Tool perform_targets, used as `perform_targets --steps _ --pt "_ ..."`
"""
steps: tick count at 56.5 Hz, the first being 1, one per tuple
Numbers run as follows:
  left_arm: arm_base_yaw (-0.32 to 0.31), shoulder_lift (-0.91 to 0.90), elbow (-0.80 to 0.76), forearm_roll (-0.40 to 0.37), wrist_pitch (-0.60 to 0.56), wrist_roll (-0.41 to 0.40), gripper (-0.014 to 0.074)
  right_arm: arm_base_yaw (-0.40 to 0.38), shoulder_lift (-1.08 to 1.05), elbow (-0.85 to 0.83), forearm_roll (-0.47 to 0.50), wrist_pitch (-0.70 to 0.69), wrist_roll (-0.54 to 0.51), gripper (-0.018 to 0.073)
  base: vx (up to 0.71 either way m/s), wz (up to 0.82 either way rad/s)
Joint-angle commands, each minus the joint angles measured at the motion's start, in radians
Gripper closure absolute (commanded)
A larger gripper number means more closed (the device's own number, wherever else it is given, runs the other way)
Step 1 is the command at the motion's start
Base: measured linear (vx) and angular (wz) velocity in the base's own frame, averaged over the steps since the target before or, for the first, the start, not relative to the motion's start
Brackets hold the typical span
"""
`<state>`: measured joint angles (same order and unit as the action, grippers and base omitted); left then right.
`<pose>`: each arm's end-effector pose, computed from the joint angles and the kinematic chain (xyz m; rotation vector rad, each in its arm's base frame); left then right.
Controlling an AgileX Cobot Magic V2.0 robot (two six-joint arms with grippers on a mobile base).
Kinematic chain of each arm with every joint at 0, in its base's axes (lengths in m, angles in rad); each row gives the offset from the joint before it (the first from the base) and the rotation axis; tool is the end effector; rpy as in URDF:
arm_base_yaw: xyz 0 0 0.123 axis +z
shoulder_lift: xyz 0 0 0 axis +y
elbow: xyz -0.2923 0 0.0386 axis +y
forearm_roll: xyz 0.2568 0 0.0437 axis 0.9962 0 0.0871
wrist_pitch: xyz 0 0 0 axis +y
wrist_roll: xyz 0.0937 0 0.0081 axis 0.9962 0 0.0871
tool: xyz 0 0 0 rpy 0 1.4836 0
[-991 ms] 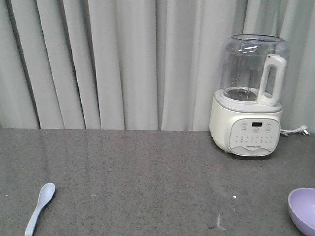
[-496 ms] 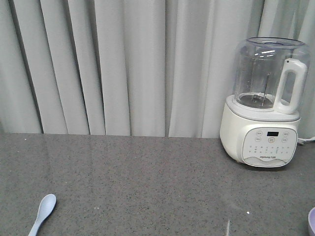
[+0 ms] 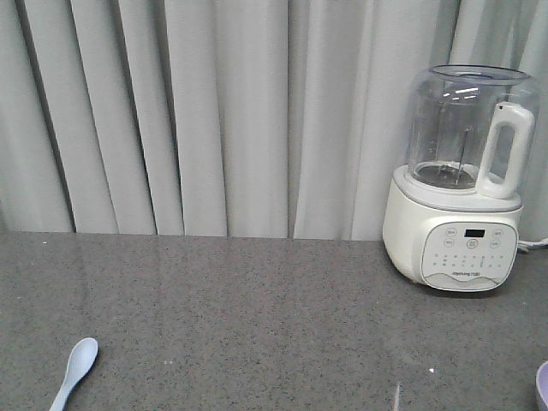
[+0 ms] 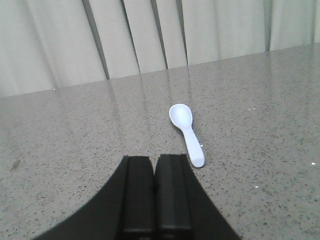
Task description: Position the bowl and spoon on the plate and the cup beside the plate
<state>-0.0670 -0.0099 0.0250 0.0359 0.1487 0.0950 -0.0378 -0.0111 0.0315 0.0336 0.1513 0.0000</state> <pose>0.0584 -0.0034 0.1912 0.1584 1.6399 0.0528 0.0586 -0.0017 0.1888 0.0549 1.6543 0.0007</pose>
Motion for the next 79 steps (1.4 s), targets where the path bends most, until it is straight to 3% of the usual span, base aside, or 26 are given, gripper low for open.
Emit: perform_targets --steps 1,10,14,23,27,33,41,49,58,67,74,79 --pt "0.002 -0.017 -0.030 0.002 -0.084 -0.007 0.0594 -0.006 -0.005 0.003 -0.007 -0.085 -0.012 0.0568 0.00 0.00" --pt "0.002 -0.017 -0.032 -0.001 -0.194 -0.006 0.0594 -0.006 -0.005 0.003 -0.006 -0.131 -0.012 0.0568 0.00 0.00" --pt "0.002 -0.017 -0.032 -0.003 -0.274 -0.039 0.0594 -0.006 -0.005 0.002 -0.006 -0.222 -0.015 0.0568 0.00 0.00" --pt "0.002 -0.017 -0.070 -0.001 -0.473 -0.214 0.0594 -0.006 -0.005 -0.054 0.025 -0.443 0.000 0.0568 0.00 0.00" --pt "0.002 -0.015 -0.146 -0.001 -0.449 -0.239 0.0594 -0.006 -0.003 -0.141 0.021 -0.397 -0.015 0.0568 0.00 0.00" --pt "0.002 0.049 -0.351 -0.001 -0.316 -0.197 0.0594 -0.006 0.069 -0.368 -0.007 -0.248 -0.111 0.0568 0.00 0.00" --pt "0.002 0.319 -0.623 0.000 -0.206 -0.101 0.0594 -0.005 0.298 -0.634 -0.006 -0.108 -0.159 0.0568 0.00 0.00" --pt "0.002 0.607 -0.793 -0.001 -0.149 -0.095 0.0594 -0.003 0.498 -0.744 -0.005 -0.106 -0.152 0.0568 0.00 0.00" --pt "0.001 0.773 -0.815 -0.001 -0.141 -0.095 0.0593 -0.003 0.629 -0.743 0.025 -0.017 -0.144 0.0568 0.00 0.00" --pt "0.001 0.801 -0.815 -0.001 -0.155 -0.095 0.0564 -0.003 0.659 -0.743 0.023 0.036 -0.145 0.0556 0.00 0.00" --pt "0.001 0.801 -0.815 -0.001 -0.170 -0.095 0.0462 -0.003 0.659 -0.743 0.023 0.036 -0.146 0.0496 0.00 0.00" --pt "0.001 0.801 -0.815 -0.001 -0.164 -0.095 0.0348 -0.003 0.659 -0.743 0.029 0.033 -0.145 0.0389 0.00 0.00"
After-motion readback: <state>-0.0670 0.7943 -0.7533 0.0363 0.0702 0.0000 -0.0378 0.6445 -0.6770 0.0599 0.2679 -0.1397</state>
